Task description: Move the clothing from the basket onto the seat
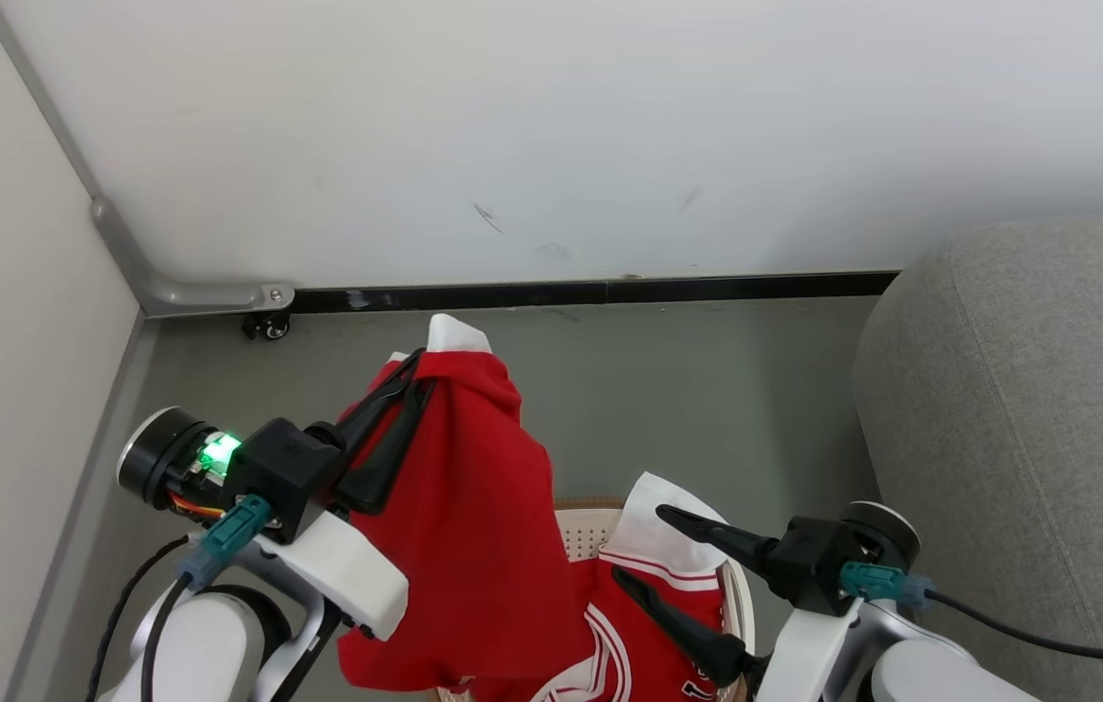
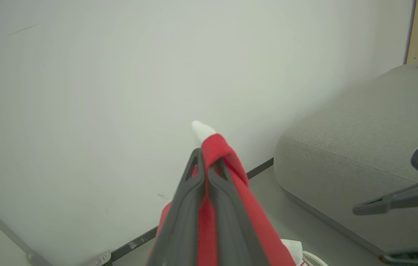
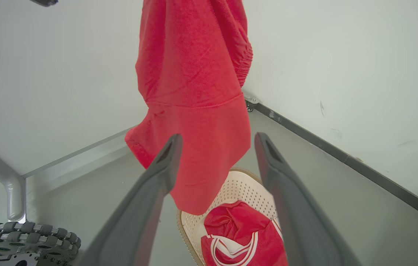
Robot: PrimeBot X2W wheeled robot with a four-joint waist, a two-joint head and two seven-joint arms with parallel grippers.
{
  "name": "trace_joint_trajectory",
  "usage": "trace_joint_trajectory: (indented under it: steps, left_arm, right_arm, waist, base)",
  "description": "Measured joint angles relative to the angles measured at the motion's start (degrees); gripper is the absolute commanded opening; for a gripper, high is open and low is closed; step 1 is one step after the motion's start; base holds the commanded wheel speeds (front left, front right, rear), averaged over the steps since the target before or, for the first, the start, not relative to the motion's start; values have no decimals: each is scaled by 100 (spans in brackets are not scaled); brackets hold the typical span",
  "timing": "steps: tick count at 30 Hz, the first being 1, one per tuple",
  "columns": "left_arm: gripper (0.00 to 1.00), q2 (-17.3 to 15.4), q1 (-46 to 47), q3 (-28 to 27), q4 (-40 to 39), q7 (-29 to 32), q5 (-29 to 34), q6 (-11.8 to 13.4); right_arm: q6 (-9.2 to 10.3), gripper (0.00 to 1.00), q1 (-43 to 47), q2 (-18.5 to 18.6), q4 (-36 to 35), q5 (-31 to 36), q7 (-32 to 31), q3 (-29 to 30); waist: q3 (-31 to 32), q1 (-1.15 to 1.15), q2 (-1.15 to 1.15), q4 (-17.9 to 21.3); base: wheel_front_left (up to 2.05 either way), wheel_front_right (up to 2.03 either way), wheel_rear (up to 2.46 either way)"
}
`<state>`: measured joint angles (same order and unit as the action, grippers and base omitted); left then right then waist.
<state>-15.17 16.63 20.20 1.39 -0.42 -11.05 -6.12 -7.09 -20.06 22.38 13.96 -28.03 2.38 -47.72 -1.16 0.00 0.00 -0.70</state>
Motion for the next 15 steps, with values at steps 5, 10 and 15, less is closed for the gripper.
trace_joint_trajectory:
  steps: [5,10,15]
  left_arm:
    - [0,-38,55,142,-165,179,-102,-4]
    - [0,-4,189,314,-314,302,-192,-52]
    - [0,129,277,494,-403,402,-267,-53]
  right_arm:
    - [0,100,-148,138,-99,-115,-64,-157]
    - [0,100,-355,270,-132,-174,-93,-313]
    - [0,100,-483,380,-123,-230,-92,-411]
  waist:
    - [-35,0,0,10]
    - [-89,0,0,26]
    - [-151,0,0,47]
  base:
    - [0,0,0]
    - [0,0,0]
    - [0,0,0]
